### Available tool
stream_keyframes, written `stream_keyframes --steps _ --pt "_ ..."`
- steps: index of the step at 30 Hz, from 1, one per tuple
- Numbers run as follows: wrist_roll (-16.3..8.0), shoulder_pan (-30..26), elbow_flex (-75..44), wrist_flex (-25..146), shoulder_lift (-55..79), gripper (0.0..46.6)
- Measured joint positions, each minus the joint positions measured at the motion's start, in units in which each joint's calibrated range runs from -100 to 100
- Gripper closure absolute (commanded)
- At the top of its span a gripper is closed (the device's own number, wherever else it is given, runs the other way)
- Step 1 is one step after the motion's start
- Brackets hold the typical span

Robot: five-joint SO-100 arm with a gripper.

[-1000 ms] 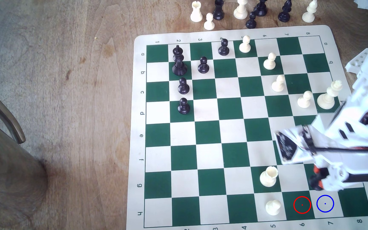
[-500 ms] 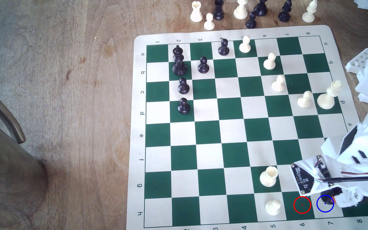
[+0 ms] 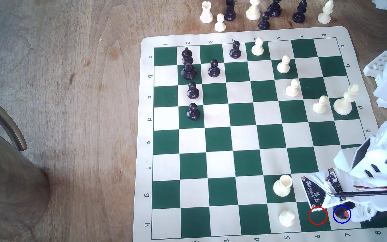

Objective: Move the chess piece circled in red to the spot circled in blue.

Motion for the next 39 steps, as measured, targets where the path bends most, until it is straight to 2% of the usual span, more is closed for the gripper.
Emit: stream_keyframes --steps 15,21,24,25,34,36,37,39 --pt "0.0 0.0 -0.09 -0.48 0.75 46.4" --pt "-0.2 0.07 -0.18 -0.48 1.09 23.2" --pt "-0.78 0.07 0.0 -0.48 2.01 17.9" --pt "-0.83 0.07 0.0 -0.48 2.09 14.7" --pt "-1.22 1.84 0.0 -0.48 2.01 10.1" --pt "-1.22 3.69 0.18 -0.48 0.42 10.1" --pt "-1.12 4.42 0.45 -0.4 -0.5 10.3" --pt "-0.68 7.08 1.27 -0.4 -5.53 15.0"
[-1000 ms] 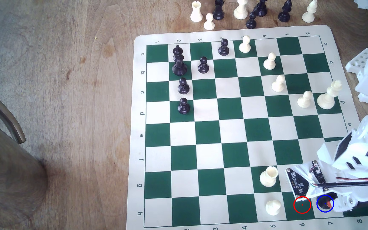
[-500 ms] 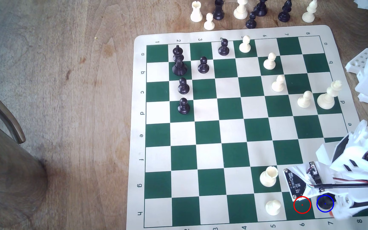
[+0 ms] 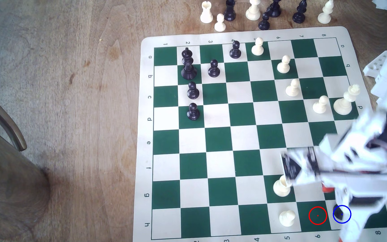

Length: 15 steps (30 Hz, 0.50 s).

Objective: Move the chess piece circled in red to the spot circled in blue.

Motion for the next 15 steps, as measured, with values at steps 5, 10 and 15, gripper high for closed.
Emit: stream_keyframes --steps 5,10,15 --pt "0.05 6.56 2.71 -1.43 -12.07 18.6" --pt "0.78 14.82 4.34 -3.27 -22.62 27.4" --pt "1.61 20.13 11.39 -6.93 -34.1 46.5"
